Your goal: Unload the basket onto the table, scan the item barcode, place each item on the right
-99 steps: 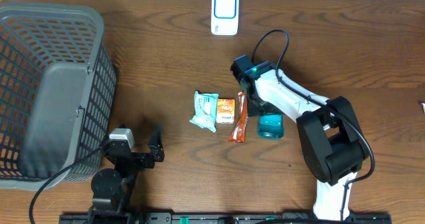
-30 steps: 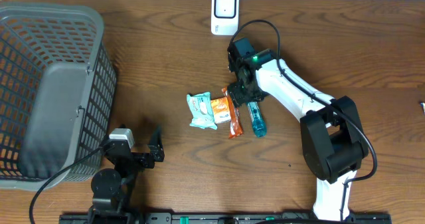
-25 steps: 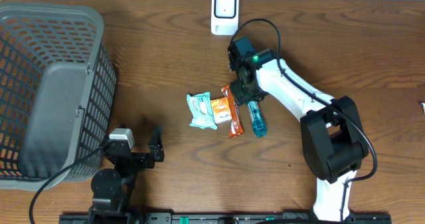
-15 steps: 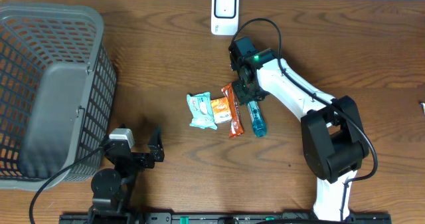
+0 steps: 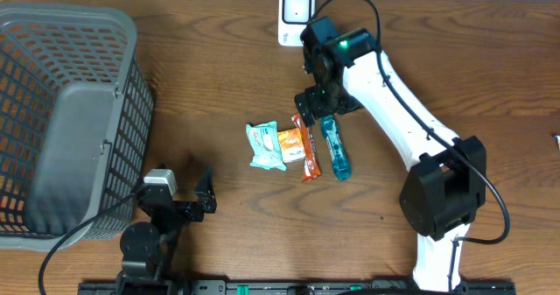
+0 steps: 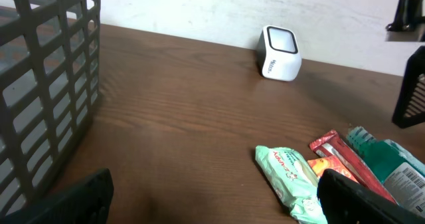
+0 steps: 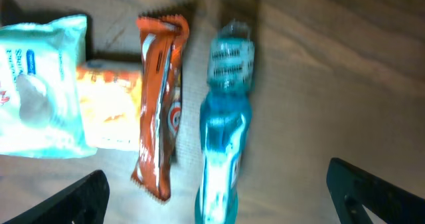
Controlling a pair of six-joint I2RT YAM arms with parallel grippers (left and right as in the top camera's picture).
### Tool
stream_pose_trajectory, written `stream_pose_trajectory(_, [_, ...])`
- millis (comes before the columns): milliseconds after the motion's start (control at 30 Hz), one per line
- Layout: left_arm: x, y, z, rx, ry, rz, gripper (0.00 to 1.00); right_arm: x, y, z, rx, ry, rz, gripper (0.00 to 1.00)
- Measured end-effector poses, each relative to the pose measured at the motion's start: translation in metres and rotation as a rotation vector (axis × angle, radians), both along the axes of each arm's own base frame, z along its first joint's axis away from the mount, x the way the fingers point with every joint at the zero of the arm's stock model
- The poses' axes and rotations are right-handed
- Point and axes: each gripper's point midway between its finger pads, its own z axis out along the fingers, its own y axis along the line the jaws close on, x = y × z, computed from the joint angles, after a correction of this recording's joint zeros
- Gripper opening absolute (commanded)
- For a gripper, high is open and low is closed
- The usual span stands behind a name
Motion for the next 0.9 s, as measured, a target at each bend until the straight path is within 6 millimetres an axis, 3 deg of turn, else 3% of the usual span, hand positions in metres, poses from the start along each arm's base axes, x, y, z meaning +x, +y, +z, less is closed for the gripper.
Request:
stream_pose_trajectory(200, [0.000,0.000,0.000,0.000,0.000,0.000,0.98,-0.009,-0.001,0.016,0.022,0.002,-0.029,0.99])
stream_pose_trajectory(467, [0.000,0.000,0.000,0.000,0.000,0.000,0.98,-0.032,-0.009,0.114,0.156,-0.189,-0.046,0.99])
stream_pose_trajectory(600, [0.000,0.000,0.000,0.000,0.000,0.000,0.98,-0.043,-0.014,0.146,0.202,-0.264,-0.047,0.99])
stream_pose_trajectory(733, [0.000,0.000,0.000,0.000,0.000,0.000,0.98,-0.048,-0.016,0.160,0.223,-0.300,-0.048,0.99])
stream_pose_trajectory(900, [0.000,0.000,0.000,0.000,0.000,0.000,0.98,-0.049,-0.017,0.161,0.225,-0.303,-0.048,0.99])
